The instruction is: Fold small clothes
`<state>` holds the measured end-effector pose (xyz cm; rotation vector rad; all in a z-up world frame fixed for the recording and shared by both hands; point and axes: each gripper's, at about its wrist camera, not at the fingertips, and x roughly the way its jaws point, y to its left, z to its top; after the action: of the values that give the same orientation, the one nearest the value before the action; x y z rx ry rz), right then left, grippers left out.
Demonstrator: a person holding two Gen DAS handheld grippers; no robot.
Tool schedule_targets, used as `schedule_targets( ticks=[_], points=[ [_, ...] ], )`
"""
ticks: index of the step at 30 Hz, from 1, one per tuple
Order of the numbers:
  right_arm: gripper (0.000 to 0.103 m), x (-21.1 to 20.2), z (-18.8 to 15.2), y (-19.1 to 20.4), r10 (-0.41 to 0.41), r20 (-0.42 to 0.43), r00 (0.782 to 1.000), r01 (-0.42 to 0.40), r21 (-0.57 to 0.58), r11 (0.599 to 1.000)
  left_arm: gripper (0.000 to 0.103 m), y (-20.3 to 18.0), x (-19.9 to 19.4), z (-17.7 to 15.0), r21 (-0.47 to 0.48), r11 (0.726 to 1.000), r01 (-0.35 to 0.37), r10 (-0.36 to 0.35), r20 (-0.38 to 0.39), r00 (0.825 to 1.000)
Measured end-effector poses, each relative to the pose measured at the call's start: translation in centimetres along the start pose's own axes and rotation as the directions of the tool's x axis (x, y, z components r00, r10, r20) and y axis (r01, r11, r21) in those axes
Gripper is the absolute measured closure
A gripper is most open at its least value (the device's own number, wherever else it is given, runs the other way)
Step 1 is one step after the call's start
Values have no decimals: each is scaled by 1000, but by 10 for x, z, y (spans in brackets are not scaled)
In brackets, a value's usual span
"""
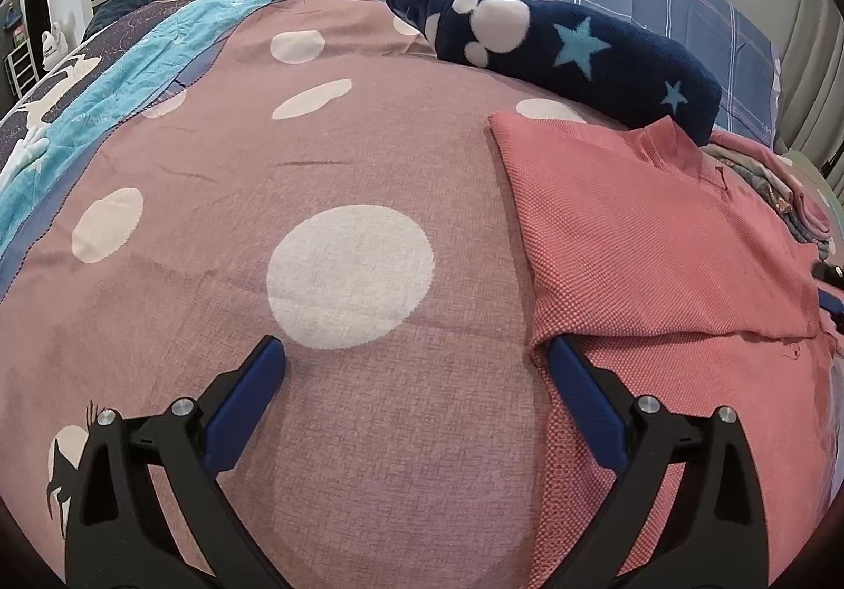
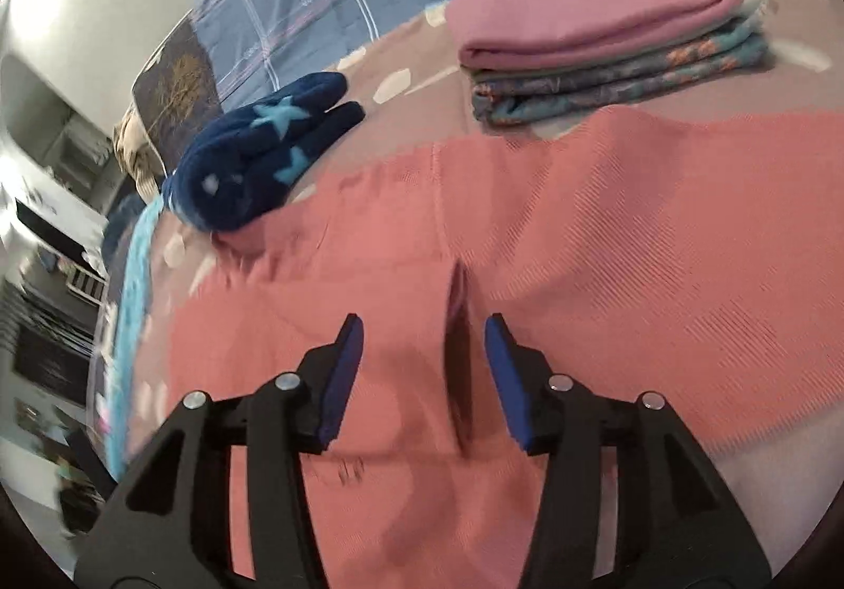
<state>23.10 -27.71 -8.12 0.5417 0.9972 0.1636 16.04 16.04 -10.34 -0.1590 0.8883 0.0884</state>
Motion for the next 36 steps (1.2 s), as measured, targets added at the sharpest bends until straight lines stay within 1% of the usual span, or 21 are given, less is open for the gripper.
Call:
schedule_targets(
  ticks=[1, 2, 4, 6, 7, 8, 10, 12, 14, 17, 19, 20, 21, 22, 24, 25, 28, 32, 34, 35, 36],
  points=[
    [57, 7, 6, -2, 17, -17, 1000, -16, 23, 1000, 3, 0, 0, 0, 0, 1000, 0, 0, 0, 1000],
    [74, 9, 11, 2, 22, -22, 1000, -21, 34, 999, 3, 0, 0, 0, 0, 1000, 0, 0, 0, 1000],
    [99, 15, 18, 7, 15, -15, 1000, -14, 23, 1000, 2, 0, 1, 0, -1, 1000, 1, -1, -1, 1000],
    [99, -7, 13, 18, -27, 144, 989, 31, -26, 999, 2, 1, 1, -1, -2, 1000, 4, -4, 0, 1000],
    [99, -11, 13, 26, -22, 193, 981, 36, -72, 997, 2, 1, 1, -1, -3, 1000, 5, -5, 1, 1000],
    [96, -15, 7, 34, -54, 242, 969, 89, -133, 987, 2, 1, 1, -1, -4, 1000, 7, -7, 1, 1000],
    [84, 2, 3, 40, -226, 239, 944, 277, -209, 938, 2, 1, 1, -1, -2, 1000, 5, -5, -2, 1000],
    [84, 9, 2, 30, -305, 217, 927, 347, -197, 917, 2, 1, 1, -1, -2, 1000, 4, -4, 3, 1000],
    [83, -3, 0, 21, -275, 236, 932, 309, -125, 943, 2, 4, -1, -1, -17, 1000, 17, -17, 8, 1000],
    [83, -26, -11, 30, -196, 266, 944, 245, -164, 956, 5, 9, -4, -2, -46, 999, 20, -19, 21, 1000],
    [82, -31, -22, 42, -80, 224, 971, 133, -232, 964, 28, 13, -11, -1, -70, 997, 15, -12, 44, 999],
    [76, -30, -28, 46, -33, 182, 983, 82, -265, 961, 35, 15, -14, -1, -79, 997, 28, -24, 53, 998],
    [71, -21, -35, 50, -44, 124, 991, 81, -304, 949, 50, 18, -21, 0, -94, 993, 74, -68, 68, 995],
    [64, -7, -38, 51, -115, 77, 990, 134, -335, 933, 59, 20, -27, 2, -108, 986, 124, -115, 81, 990],
    [73, 14, -43, 52, -248, 62, 967, 253, -381, 890, 62, 15, -36, 12, -109, 971, 212, -201, 100, 974],
    [71, 13, -45, 56, -255, 85, 963, 268, -387, 882, 63, 7, -39, 18, -80, 969, 232, -222, 112, 969],
    [67, 4, -46, 68, -201, 95, 975, 222, -367, 903, 64, -23, -40, 37, 40, 972, 233, -236, 147, 961],
    [68, -17, -43, 75, -114, 165, 980, 167, -352, 921, 65, -51, -15, 54, 70, 944, 323, -329, 119, 937],
    [67, -10, -38, 60, -116, 113, 987, 146, -310, 939, 65, -60, 15, 47, 88, 962, 260, -266, 58, 962],
    [71, 2, -34, 54, -149, 85, 985, 167, -290, 942, 65, -60, 40, 39, 83, 972, 221, -220, -15, 975],
    [77, 11, -33, 42, -184, 54, 981, 192, -270, 943, 64, -56, 38, 40, 64, 966, 249, -249, -1, 968]
  ],
)
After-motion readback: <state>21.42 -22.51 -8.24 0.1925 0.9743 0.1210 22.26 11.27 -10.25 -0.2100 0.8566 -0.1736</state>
